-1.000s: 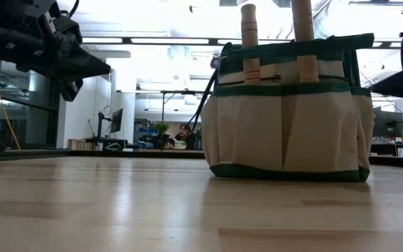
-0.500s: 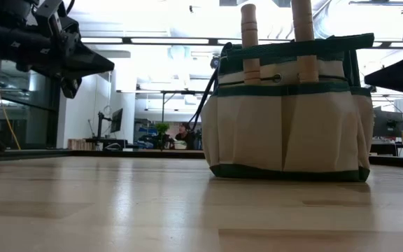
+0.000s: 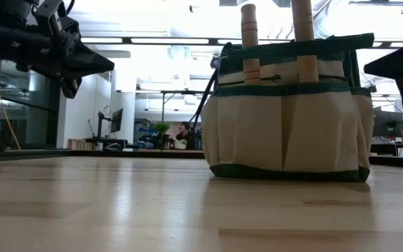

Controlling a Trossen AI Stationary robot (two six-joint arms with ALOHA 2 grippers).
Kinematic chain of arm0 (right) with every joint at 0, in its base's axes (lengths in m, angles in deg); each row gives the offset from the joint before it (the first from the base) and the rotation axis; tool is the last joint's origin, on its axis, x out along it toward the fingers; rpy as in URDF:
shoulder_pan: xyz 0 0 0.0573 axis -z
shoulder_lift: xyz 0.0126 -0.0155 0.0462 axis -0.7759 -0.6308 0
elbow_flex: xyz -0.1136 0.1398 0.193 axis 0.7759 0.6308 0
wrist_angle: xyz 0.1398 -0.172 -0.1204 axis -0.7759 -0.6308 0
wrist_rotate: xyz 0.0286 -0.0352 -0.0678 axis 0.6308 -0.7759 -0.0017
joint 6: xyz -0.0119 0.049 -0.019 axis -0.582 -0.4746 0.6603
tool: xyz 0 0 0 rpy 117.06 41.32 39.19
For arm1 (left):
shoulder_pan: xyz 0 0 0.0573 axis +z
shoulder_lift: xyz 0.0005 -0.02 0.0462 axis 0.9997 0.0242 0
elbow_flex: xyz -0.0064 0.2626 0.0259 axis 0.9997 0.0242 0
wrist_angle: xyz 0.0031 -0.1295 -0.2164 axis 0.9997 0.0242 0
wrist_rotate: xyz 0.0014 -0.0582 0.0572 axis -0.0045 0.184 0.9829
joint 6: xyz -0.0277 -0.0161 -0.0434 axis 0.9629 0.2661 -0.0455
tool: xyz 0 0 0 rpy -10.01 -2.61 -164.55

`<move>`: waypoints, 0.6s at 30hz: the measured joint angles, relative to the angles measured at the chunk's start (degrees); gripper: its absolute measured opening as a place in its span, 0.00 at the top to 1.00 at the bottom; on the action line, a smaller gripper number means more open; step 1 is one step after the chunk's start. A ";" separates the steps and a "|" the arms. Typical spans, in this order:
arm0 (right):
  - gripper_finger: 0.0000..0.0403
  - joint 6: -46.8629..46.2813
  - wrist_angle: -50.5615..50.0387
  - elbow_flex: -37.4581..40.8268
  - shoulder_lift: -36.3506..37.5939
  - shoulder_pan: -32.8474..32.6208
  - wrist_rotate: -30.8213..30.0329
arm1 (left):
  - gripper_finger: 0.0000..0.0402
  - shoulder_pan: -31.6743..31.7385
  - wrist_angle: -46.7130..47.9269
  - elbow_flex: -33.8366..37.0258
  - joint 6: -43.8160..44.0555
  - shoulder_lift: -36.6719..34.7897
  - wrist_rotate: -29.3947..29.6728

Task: Pick & Place Garden tools in Gardening bag
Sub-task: Return to Home Position

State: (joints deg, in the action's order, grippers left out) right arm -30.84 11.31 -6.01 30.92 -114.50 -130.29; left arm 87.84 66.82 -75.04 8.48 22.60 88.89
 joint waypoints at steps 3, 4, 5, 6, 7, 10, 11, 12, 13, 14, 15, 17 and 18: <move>0.99 6.42 2.18 0.00 4.59 -0.01 4.11 | 1.00 0.00 0.00 0.00 0.00 0.00 -0.01; 0.99 9.38 4.00 0.00 5.86 -0.02 5.50 | 1.00 0.00 0.00 0.00 0.00 0.00 -0.01; 0.99 12.52 5.97 0.00 7.08 -0.02 6.77 | 1.00 0.00 0.00 0.00 0.00 0.00 0.00; 0.99 16.00 8.32 0.00 8.22 0.00 8.02 | 1.00 0.00 0.00 0.00 0.01 0.00 -0.01; 0.99 19.71 10.93 0.00 9.33 0.13 9.58 | 1.00 0.00 0.00 0.00 0.02 0.00 -0.03; 0.99 31.60 21.20 0.00 11.77 1.35 17.69 | 1.00 0.00 0.02 0.00 0.02 0.00 -0.62; 0.99 35.82 25.32 0.16 12.07 2.10 20.54 | 1.00 0.00 0.02 0.00 0.02 0.00 -0.70; 0.99 39.90 29.78 0.56 12.19 3.12 22.94 | 1.00 0.00 0.02 0.00 0.02 0.00 -0.74; 0.99 43.77 33.95 1.06 12.18 4.35 25.12 | 1.00 0.00 0.02 0.00 0.02 0.00 -0.74; 0.99 47.01 37.44 1.73 12.18 5.72 27.69 | 1.00 0.00 0.03 0.00 0.04 0.00 -0.74; 0.99 49.42 40.39 2.46 12.18 7.35 30.45 | 1.00 0.00 0.04 0.00 0.03 0.00 -0.74; 0.99 52.17 45.73 4.20 12.18 10.92 36.37 | 1.00 0.00 0.03 0.00 0.04 0.00 -0.74; 0.99 52.85 48.34 5.40 12.18 13.03 39.01 | 1.00 0.00 0.04 0.00 0.04 0.00 -0.74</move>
State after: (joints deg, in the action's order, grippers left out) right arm 22.01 59.65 -0.61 43.10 -101.48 -91.28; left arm 87.84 66.86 -75.04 8.52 22.60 88.15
